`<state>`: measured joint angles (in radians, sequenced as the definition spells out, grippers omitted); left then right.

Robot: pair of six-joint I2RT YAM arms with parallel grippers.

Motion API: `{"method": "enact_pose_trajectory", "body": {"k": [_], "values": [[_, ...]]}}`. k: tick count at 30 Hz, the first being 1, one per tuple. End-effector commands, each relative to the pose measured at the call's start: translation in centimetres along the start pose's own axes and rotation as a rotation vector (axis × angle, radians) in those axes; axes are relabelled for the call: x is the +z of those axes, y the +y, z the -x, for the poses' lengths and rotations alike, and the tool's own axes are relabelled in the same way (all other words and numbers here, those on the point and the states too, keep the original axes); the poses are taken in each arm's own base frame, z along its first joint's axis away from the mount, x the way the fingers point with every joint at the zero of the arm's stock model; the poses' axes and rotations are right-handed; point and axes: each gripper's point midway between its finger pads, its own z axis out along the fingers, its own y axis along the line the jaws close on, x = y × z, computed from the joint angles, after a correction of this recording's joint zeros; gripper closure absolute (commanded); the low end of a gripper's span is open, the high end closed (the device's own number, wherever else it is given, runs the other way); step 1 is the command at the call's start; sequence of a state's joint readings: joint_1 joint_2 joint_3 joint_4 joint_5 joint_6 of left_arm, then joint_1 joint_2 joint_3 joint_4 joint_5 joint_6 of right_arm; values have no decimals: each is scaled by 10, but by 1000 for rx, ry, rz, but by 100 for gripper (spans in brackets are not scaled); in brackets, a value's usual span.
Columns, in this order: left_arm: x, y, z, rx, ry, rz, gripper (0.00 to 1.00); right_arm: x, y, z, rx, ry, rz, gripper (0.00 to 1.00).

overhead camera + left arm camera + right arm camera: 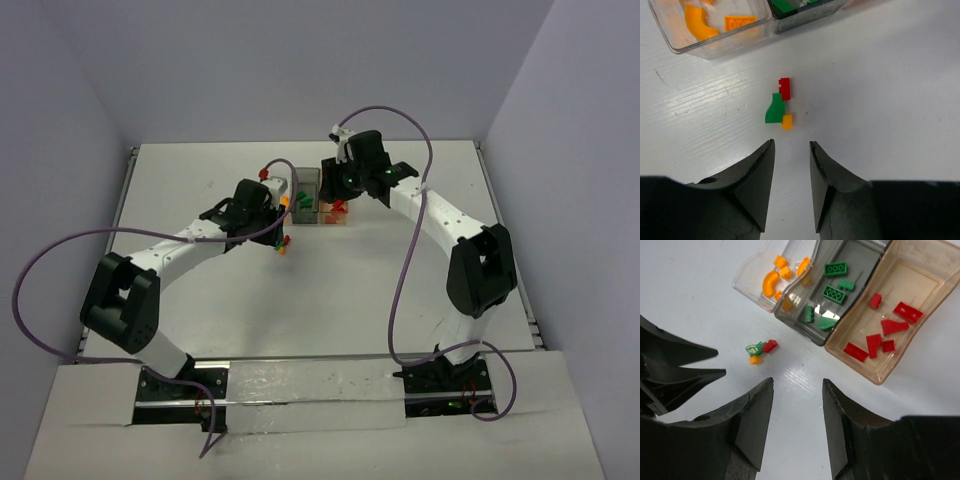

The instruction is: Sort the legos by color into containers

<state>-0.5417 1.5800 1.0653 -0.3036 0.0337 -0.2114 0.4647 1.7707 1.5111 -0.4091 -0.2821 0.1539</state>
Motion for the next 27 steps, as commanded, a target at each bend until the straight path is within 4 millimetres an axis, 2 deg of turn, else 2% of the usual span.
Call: {"method": "enact_pose_trajectory", "body": {"k": [1, 3, 5, 15, 27], "values": [[8, 6, 7, -1, -19, 84, 52, -20, 2, 8, -18, -37, 13, 48], [13, 4, 2, 12, 5, 80, 41, -20, 2, 7, -14, -35, 14, 48], [20, 3, -2, 30, 24, 77, 40, -21, 2, 7, -13, -35, 19, 48], [42, 0, 10, 46, -9, 104, 41, -21, 1, 2, -2, -30, 29, 48], [70, -1, 4, 49, 9, 129, 41, -25, -5, -3, 5, -32, 27, 48]]}}
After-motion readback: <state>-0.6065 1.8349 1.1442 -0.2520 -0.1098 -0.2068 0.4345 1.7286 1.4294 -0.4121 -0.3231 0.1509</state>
